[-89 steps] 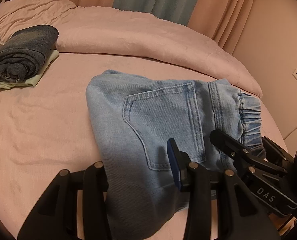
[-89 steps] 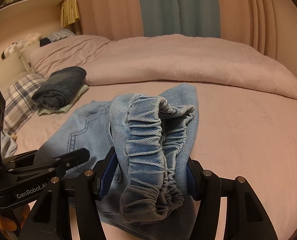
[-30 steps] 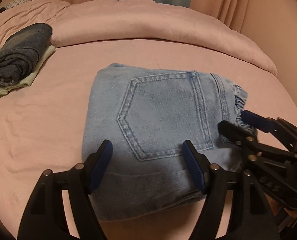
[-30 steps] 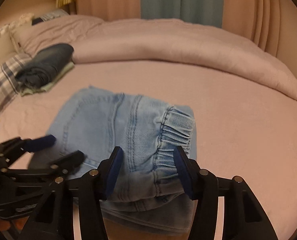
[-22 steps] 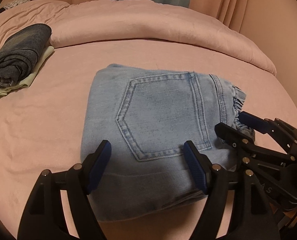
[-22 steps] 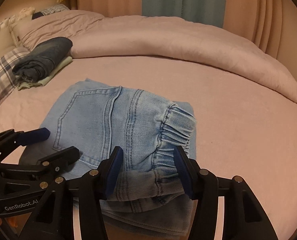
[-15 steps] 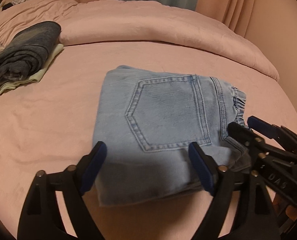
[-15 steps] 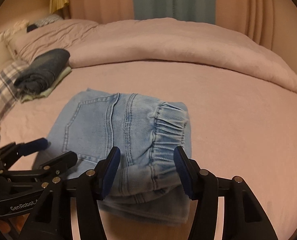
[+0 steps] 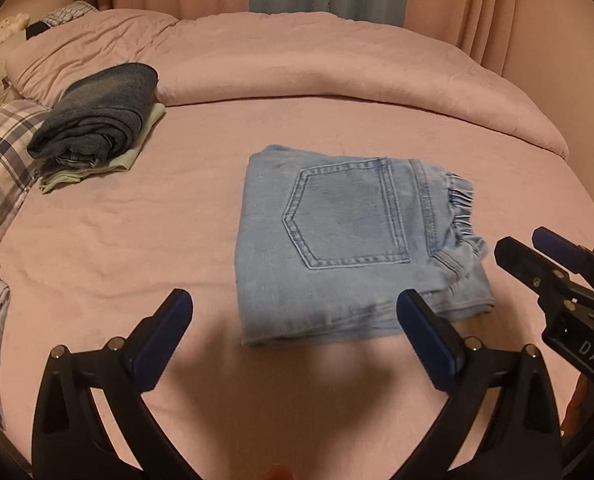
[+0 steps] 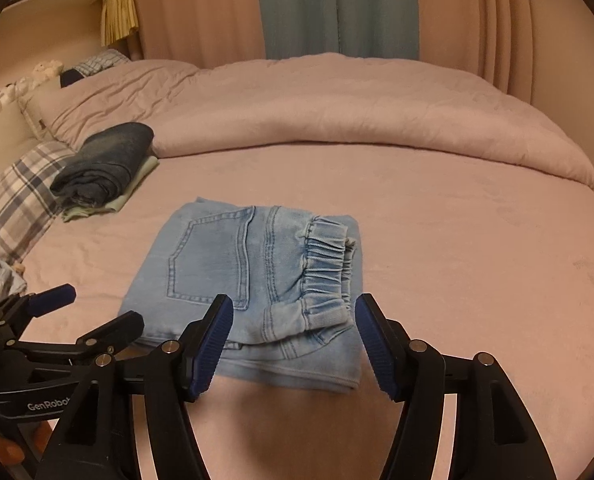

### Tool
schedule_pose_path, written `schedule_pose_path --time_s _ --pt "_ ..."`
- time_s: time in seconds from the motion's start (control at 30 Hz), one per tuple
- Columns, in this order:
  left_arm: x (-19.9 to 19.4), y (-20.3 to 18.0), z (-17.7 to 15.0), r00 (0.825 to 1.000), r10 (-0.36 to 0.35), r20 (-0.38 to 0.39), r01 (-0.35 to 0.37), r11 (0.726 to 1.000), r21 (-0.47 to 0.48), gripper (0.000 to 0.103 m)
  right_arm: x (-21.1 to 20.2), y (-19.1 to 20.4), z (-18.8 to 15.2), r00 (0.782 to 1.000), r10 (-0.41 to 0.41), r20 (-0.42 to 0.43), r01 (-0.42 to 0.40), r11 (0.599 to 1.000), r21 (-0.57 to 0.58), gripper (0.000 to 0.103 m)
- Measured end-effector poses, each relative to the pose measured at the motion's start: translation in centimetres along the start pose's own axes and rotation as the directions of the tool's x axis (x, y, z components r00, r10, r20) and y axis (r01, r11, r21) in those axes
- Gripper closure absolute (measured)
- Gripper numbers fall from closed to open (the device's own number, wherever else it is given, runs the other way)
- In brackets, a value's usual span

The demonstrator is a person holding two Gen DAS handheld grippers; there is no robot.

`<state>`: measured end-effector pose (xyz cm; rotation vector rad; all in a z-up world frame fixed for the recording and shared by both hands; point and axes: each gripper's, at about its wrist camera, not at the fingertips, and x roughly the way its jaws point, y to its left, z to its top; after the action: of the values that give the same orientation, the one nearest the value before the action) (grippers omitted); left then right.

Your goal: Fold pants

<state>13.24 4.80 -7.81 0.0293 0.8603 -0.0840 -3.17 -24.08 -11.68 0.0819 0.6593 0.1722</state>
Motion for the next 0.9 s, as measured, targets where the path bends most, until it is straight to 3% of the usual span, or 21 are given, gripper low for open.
schedule_pose_path --time_s 0.33,0.47,0.63,0.9 --pt "-4.3 -0.4 -0.4 0.999 -0.010 0.038 0.010 1.000 -0.004 0.001 -3.3 0.5 -0.4 1.000 0.009 0.022 -0.009 1.000 0.008 0.038" --pt "-6.4 -0.4 -0.8 0.998 0.001 0.056 0.001 1.000 -0.023 0.001 -4.9 0.5 -1.0 0.999 0.012 0.035 -0.013 1.000 0.021 0.029" --pt "-8.2 -0.8 -1.7 0.998 0.029 0.053 -0.028 0.999 -0.019 0.001 -6.9 0.3 -1.7 0.999 0.006 0.054 -0.008 0.999 0.033 0.026" --pt "-10.5 -1.4 -3.2 0.999 0.005 0.041 -0.004 0.999 -0.035 0.001 -9.4 0.4 -3.2 0.998 0.014 0.060 -0.016 0.999 0.042 0.021"
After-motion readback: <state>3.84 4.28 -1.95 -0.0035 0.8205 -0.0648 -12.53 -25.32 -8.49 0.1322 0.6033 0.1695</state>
